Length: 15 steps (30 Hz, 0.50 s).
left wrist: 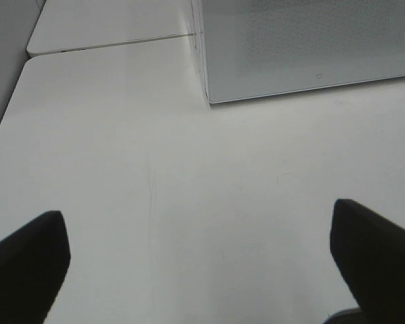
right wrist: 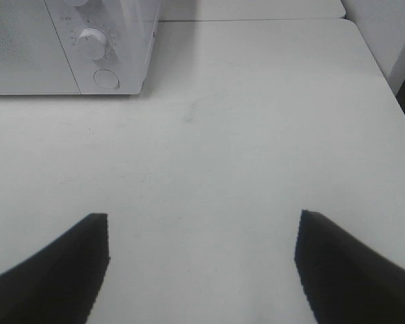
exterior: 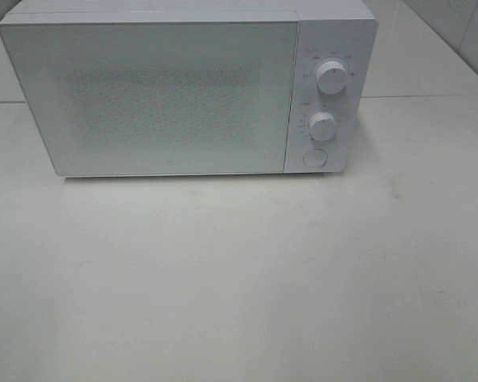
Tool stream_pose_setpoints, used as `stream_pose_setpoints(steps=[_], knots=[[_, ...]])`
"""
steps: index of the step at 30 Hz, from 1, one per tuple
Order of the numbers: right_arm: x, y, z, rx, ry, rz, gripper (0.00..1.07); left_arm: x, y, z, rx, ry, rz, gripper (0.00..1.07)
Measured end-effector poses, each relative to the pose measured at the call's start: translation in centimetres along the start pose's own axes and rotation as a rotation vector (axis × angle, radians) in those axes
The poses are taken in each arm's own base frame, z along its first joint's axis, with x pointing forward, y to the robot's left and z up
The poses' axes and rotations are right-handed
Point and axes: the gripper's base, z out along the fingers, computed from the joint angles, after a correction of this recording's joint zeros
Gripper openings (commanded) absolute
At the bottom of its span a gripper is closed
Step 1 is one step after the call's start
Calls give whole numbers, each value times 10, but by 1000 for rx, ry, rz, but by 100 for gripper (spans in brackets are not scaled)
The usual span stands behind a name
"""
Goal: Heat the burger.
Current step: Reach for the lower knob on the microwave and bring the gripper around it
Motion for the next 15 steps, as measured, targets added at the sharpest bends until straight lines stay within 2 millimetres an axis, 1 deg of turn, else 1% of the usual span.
stream_pose_setpoints(steps=[15], knots=[[0, 0, 0, 0, 0, 0, 76, 0, 0, 0, 0, 0, 0, 98]])
